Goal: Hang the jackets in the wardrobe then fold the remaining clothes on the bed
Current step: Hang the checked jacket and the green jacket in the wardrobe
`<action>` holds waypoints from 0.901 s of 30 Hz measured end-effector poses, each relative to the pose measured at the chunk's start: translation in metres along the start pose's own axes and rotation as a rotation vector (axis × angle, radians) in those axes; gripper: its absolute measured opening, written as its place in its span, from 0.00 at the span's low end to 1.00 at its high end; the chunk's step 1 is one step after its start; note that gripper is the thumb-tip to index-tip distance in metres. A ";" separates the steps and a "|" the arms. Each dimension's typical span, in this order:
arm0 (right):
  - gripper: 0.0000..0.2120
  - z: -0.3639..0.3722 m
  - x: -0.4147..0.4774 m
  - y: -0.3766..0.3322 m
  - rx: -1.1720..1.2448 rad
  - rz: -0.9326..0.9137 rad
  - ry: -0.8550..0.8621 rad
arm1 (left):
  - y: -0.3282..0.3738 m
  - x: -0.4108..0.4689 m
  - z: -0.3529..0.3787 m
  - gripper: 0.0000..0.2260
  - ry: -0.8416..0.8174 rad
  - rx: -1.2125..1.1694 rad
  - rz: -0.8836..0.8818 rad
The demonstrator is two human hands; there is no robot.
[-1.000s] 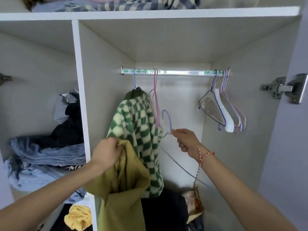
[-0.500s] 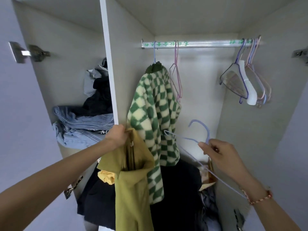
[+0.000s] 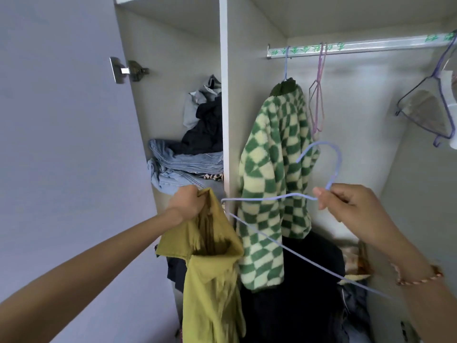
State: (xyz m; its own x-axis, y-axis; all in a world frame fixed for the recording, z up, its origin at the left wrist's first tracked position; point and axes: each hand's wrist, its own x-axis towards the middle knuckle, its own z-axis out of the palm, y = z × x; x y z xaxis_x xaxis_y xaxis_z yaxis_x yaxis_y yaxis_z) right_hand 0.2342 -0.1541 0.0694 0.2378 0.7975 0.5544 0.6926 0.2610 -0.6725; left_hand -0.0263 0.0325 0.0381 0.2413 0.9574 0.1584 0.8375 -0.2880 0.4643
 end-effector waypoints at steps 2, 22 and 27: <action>0.19 0.004 0.006 -0.009 0.086 -0.002 -0.021 | -0.013 -0.007 -0.010 0.18 0.018 0.050 -0.048; 0.08 0.230 -0.002 -0.026 0.572 0.112 -0.247 | 0.008 -0.078 -0.039 0.08 -0.238 -0.234 0.127; 0.15 0.219 0.023 -0.028 0.429 -0.037 -0.262 | -0.004 -0.070 -0.083 0.30 -0.234 0.318 0.146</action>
State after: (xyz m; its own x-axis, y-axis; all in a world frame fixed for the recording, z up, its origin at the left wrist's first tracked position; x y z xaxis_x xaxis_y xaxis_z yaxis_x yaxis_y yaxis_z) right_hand 0.0709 -0.0239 -0.0065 0.0016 0.8791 0.4766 0.3422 0.4473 -0.8263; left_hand -0.0869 -0.0355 0.0971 0.4433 0.8962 -0.0167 0.8868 -0.4358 0.1538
